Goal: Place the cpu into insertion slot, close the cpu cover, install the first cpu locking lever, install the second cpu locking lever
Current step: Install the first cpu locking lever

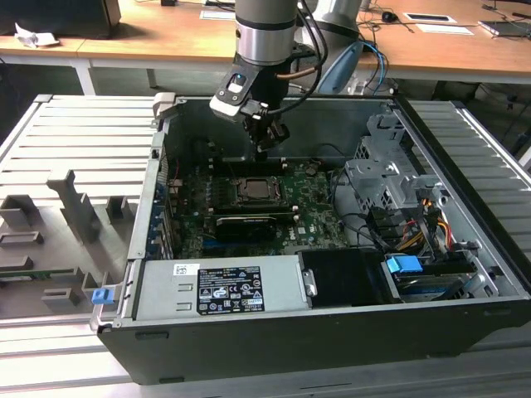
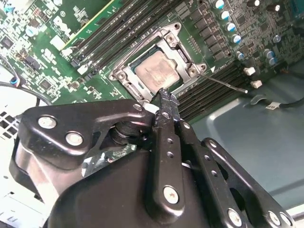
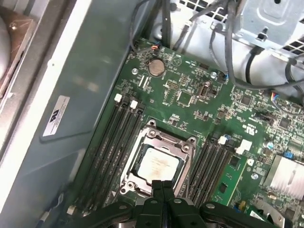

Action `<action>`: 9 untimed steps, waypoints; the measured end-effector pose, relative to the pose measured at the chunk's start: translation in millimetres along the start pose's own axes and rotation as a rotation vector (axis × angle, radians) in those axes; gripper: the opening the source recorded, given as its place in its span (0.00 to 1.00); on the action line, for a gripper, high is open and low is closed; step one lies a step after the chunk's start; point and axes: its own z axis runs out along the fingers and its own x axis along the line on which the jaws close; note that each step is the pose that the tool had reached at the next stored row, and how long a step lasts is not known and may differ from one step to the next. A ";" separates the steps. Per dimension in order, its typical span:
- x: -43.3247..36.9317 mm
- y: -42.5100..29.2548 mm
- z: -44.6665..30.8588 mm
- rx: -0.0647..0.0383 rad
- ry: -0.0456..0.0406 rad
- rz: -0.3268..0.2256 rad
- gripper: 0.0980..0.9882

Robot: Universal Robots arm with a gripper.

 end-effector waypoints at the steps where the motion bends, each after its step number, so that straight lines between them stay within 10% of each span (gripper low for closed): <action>1: 0.0 0.0 0.0 0.000 0.0003 -0.016 0.01; 9: 0.0 0.0 0.0 0.000 0.0017 -0.077 0.01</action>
